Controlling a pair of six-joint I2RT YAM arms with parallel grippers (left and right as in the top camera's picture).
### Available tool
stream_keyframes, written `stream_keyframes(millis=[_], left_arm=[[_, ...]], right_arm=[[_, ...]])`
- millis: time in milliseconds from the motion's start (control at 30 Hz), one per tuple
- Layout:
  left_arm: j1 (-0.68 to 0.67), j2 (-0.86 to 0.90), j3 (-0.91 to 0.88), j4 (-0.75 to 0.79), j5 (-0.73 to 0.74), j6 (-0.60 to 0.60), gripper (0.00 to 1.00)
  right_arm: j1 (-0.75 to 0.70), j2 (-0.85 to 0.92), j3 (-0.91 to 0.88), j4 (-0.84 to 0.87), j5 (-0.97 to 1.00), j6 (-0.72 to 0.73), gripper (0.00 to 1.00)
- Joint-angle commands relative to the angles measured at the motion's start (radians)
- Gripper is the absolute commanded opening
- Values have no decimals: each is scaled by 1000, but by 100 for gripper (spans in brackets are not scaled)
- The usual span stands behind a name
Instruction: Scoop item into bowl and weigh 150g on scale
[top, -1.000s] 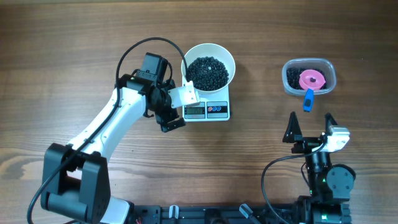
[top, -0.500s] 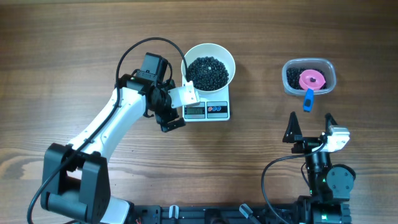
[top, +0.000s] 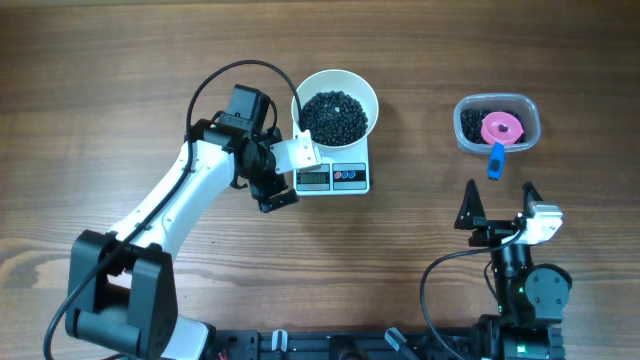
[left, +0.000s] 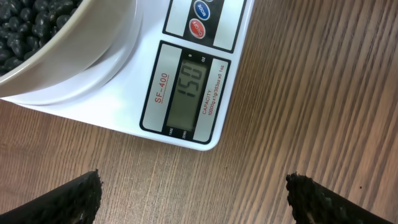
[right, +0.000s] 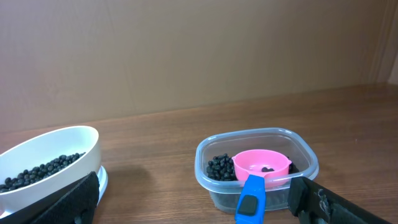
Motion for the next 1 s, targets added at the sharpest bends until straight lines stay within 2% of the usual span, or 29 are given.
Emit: stream_keyframes(millis=[0, 733, 867, 967], left_arm=[[-5, 8, -4, -1, 16, 16, 100], [-1, 3, -5, -62, 16, -22, 100], [49, -93, -40, -45, 34, -22, 100], [140, -248, -118, 101, 150, -23, 100]], right_arm=[[4, -10, -1, 2, 14, 9, 100], [4, -10, -1, 2, 14, 10, 100], [4, -10, -1, 2, 14, 10, 100], [4, -10, -1, 2, 14, 10, 100]])
